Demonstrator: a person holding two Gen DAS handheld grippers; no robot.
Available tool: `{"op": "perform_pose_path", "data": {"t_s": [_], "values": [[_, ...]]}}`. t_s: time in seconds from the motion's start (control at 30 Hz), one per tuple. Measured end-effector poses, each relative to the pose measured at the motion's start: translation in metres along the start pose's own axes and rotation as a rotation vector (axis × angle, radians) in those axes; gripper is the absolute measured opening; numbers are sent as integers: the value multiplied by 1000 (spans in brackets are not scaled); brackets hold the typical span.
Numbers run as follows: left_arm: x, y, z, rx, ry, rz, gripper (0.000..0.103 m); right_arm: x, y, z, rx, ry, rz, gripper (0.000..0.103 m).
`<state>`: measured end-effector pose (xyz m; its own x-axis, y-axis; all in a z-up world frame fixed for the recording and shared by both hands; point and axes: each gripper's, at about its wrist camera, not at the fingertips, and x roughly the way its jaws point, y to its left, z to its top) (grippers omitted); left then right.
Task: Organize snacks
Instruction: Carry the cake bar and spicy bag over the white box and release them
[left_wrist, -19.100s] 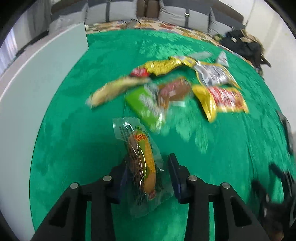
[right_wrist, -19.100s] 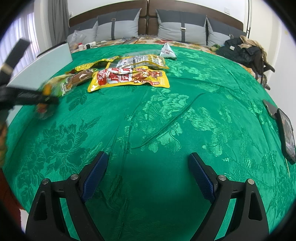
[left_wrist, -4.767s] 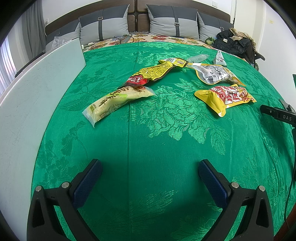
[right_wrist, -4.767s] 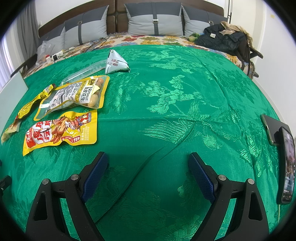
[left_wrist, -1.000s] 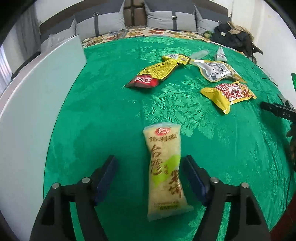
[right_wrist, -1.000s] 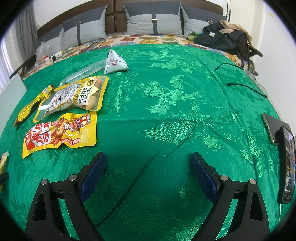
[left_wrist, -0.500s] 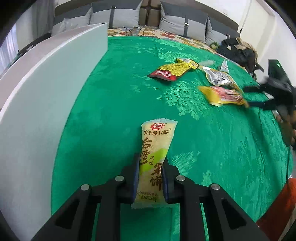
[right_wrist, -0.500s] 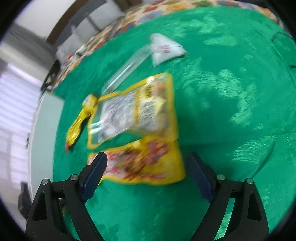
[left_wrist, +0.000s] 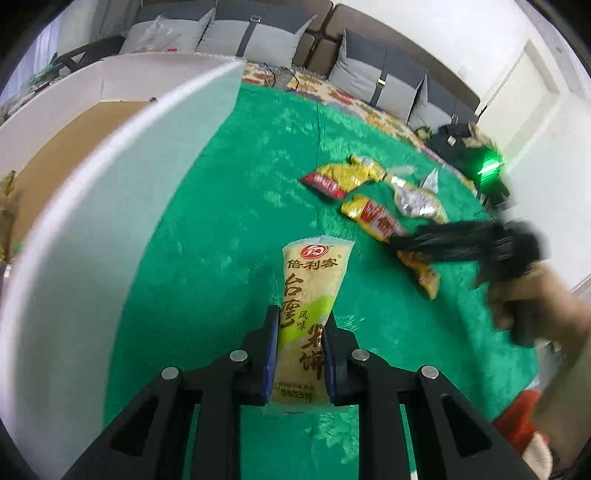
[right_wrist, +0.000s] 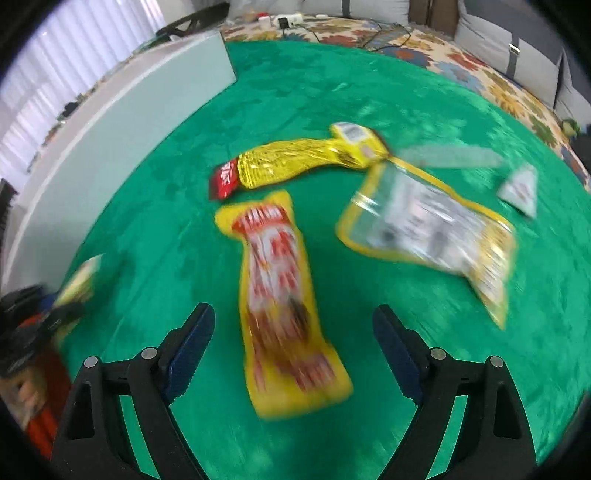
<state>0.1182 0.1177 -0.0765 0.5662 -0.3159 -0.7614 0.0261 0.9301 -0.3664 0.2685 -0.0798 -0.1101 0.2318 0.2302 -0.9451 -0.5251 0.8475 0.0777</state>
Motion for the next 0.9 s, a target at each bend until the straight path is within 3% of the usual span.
{"op": "perform_pose_path", "data": {"t_s": [0.03,0.1,0.23,0.37,0.47,0.57,0.7,0.83,0.87,0.9], "values": [[-10,2,2,-3,-10,-5,20,11,7,3,-5,28,-39,87],[-28,5,6,-8,-32,-17,20,12,5,0,16,47,-62,53],[-69,20,16,-37,-85,-42,20,-6,-10,-12,104,73,-17,50],[-112,50,32,-83,-166,-29,20,-53,-29,-27,270,-19,115,50],[-138,82,43,-113,-216,38,20,-94,-14,-17,302,-106,215,50],[-154,120,49,-143,-234,135,20,-129,33,13,278,-176,375,50],[-156,164,51,-198,-198,232,20,-153,134,61,175,-219,583,51],[-141,183,49,-204,-153,295,20,-137,214,88,122,-216,645,51],[-137,184,44,-199,-146,321,23,-129,227,92,115,-214,642,51],[-131,183,42,-195,-135,347,33,-116,245,96,102,-206,632,54]]}}
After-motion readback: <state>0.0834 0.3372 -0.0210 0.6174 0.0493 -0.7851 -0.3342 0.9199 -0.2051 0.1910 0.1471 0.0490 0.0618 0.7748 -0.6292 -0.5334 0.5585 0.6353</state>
